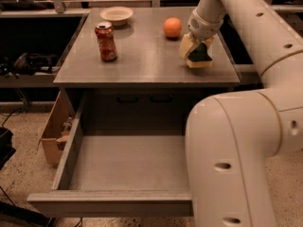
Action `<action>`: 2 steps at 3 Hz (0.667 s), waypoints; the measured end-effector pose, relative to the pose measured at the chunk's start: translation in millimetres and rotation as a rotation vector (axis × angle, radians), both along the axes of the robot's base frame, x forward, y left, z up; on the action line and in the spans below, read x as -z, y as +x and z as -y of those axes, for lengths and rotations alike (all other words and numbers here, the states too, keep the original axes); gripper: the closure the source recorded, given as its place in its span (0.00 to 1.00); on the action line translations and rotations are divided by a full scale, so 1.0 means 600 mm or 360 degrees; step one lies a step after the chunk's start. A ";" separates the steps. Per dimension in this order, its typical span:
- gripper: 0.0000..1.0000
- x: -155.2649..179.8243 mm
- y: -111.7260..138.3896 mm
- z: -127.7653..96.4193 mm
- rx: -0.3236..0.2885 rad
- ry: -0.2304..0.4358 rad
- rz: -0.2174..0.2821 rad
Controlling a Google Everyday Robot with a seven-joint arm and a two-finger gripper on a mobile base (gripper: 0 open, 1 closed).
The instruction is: Place sponge into top drawer
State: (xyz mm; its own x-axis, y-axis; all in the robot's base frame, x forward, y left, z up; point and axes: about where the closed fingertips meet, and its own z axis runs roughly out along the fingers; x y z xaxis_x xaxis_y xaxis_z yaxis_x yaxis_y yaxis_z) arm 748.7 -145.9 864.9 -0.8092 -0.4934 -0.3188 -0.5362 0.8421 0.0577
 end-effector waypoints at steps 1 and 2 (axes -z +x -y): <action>1.00 -0.075 -0.050 0.026 -0.0109 0.0059 0.0180; 1.00 -0.127 -0.139 0.055 -0.0188 0.0179 0.0303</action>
Offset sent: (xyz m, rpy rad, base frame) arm -0.1901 -0.0584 0.0630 0.2072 -0.1942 0.1709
